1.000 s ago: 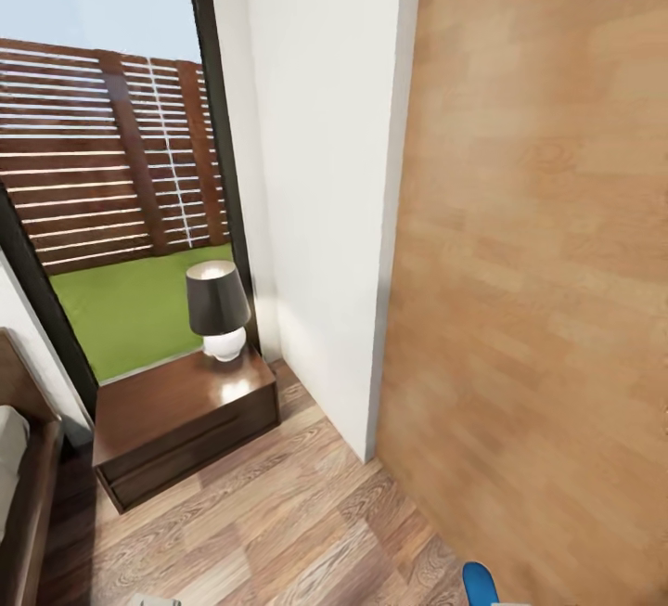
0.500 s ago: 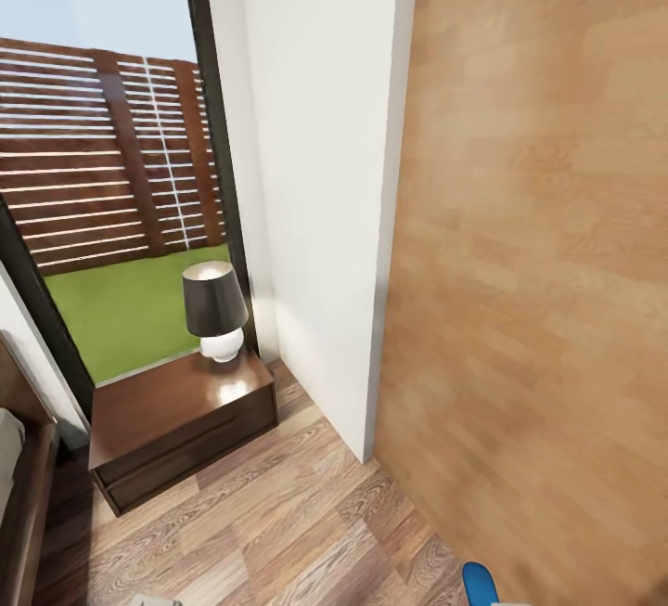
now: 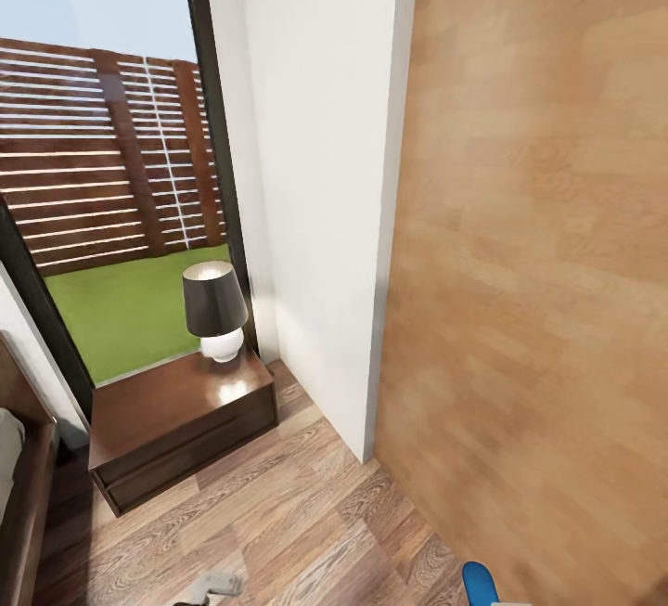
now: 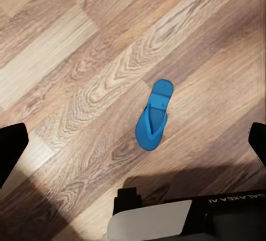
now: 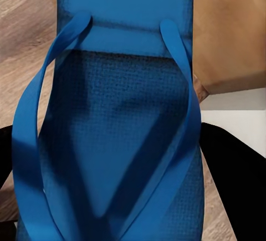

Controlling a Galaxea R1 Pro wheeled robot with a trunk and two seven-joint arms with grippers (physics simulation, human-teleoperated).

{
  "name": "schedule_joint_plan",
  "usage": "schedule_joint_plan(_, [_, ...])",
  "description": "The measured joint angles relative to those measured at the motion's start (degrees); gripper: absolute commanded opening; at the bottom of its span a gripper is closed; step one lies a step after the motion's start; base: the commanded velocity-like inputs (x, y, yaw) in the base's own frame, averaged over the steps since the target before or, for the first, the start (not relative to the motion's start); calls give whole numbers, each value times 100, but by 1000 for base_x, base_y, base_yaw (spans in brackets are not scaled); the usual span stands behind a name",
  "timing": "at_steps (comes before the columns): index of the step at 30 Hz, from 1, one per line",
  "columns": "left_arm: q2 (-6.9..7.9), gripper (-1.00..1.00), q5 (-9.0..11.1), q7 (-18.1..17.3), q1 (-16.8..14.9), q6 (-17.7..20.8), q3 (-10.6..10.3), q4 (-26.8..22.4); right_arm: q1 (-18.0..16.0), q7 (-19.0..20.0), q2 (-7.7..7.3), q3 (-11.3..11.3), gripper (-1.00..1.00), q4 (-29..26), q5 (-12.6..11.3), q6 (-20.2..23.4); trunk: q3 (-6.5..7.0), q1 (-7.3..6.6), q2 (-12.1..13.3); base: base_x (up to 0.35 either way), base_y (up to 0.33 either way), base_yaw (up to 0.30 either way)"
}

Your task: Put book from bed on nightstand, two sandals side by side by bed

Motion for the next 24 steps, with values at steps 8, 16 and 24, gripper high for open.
schedule_joint_plan(8, [-46, 100, 7, -13, -64, 0, 19, 10, 0, 1, 7, 8, -100, -24, 5, 0, 0, 0, 0, 0, 0, 0])
schedule_joint_plan(16, [-69, 100, 9, 4, -68, 5, 22, 188, 0, 2, 15, 54, -100, -62, 6, -327, 0, 0, 0, 0, 0, 0])
schedule_joint_plan(24, [-75, 100, 30, -3, -71, -6, 30, 436, -7, 0, 136, 219, -100, -418, 16, -468, 0, 0, 0, 0, 0, 0])
